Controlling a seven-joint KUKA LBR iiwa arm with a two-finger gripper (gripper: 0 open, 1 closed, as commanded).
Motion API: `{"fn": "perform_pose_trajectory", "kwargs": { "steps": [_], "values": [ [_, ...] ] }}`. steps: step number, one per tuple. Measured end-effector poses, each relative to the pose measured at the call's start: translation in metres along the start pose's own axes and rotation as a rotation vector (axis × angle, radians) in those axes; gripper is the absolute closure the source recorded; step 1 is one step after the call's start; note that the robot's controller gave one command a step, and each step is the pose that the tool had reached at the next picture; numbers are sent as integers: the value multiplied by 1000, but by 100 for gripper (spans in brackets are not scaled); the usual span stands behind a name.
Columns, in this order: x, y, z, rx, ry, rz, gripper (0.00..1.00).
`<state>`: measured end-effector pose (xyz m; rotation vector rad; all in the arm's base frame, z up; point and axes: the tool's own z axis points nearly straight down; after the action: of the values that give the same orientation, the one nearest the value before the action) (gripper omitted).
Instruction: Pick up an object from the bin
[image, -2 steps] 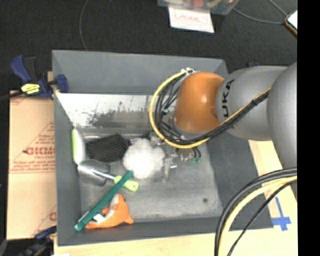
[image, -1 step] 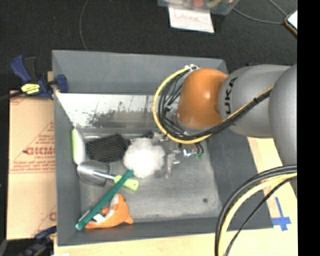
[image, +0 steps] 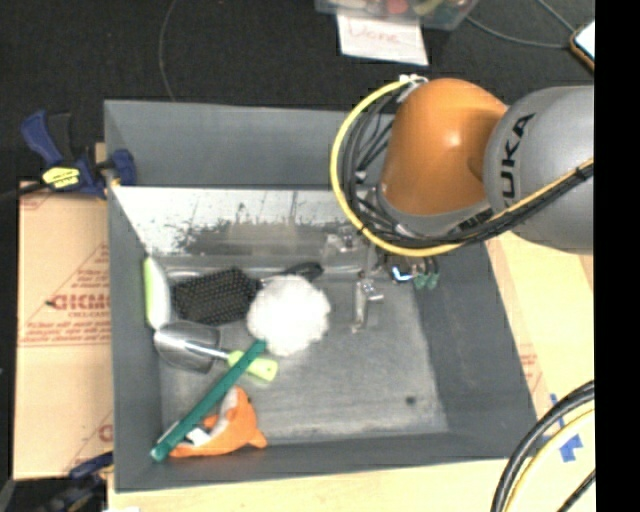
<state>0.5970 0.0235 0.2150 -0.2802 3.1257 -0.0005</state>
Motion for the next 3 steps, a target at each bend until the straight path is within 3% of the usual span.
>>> {"fn": "perform_pose_trajectory", "kwargs": {
  "steps": [1,2,3],
  "values": [
    [-3,2,88,-1,-2,-26,0],
    [4,4,98,1,-15,2,100],
    [8,6,73,3,-25,24,100]
  ]
}}
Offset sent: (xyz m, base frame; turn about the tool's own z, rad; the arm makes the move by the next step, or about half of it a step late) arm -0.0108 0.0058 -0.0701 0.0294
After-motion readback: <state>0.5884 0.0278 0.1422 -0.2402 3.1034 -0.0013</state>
